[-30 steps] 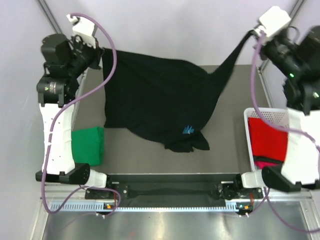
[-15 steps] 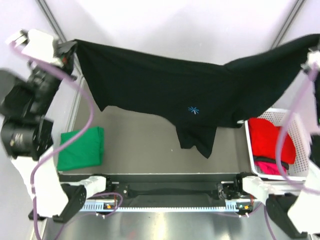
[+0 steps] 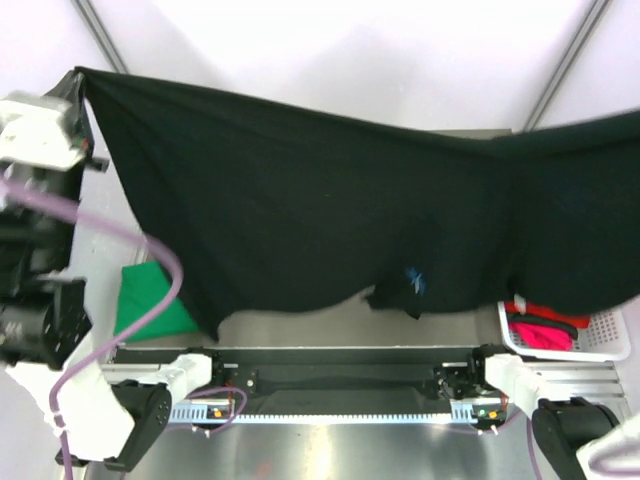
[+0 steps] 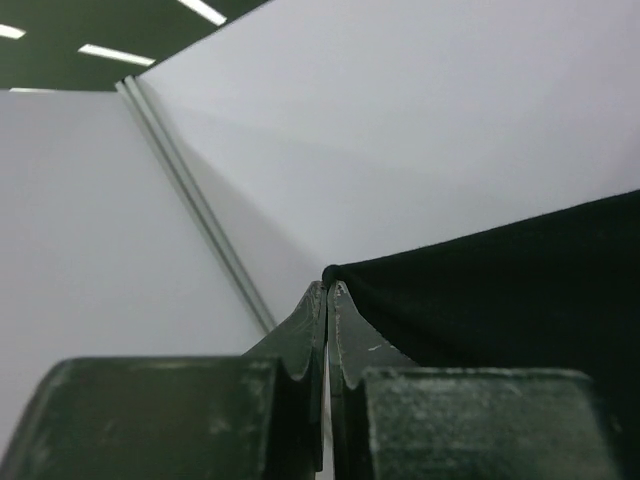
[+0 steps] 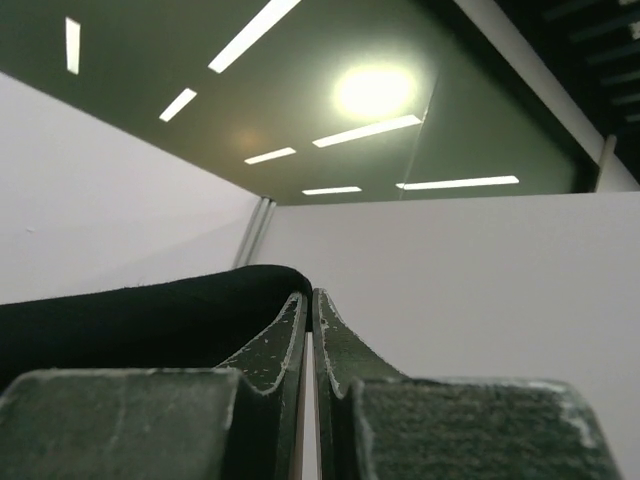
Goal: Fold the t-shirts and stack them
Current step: Flatten the tshirt out
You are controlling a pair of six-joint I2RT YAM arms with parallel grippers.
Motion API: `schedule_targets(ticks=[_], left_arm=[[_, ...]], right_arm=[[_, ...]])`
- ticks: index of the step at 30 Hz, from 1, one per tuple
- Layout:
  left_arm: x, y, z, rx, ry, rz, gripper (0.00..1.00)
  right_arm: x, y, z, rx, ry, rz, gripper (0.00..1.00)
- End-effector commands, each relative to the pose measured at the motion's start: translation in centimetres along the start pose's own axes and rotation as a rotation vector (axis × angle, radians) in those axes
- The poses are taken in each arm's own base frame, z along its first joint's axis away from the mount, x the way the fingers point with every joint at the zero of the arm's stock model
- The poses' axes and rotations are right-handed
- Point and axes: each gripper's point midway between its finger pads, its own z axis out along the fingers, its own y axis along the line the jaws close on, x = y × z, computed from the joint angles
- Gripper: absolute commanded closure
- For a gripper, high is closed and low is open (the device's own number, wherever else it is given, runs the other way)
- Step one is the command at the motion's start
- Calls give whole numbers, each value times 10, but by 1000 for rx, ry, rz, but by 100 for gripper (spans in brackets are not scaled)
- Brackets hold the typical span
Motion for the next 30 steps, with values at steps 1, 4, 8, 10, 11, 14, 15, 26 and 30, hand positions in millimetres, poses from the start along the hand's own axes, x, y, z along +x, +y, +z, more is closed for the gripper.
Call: schedule_targets(ticks=[1,4,8,10,11,14,15,26,30], left_arm=[[76,12,42,-91,189,167,100],[133,-3,60,-51,321,219,100],[185,-15,77,-22,436,244,100],[198,-20,86,-9,455,244,100],[199,-21,88,-7,453,239,100],[198,-23,93,-6,441,221,100],[192,-20,94,-15,429,213,100],[127,-3,60,-43,311,207,100],[109,-2,32,-39,298,177,100]], right_arm=[[70,59,38,-79,139,-43,100],[117,103,51,-156,229,-43,100],[172,150,67,-232,335,-69,100],[198,169,75,-253,377,-93,100],[203,171,78,-254,382,-98,100],[215,177,89,-253,393,-108,100],[218,176,91,-249,396,-117,100],[164,122,70,-173,322,-102,100],[133,97,40,-153,291,-99,100]])
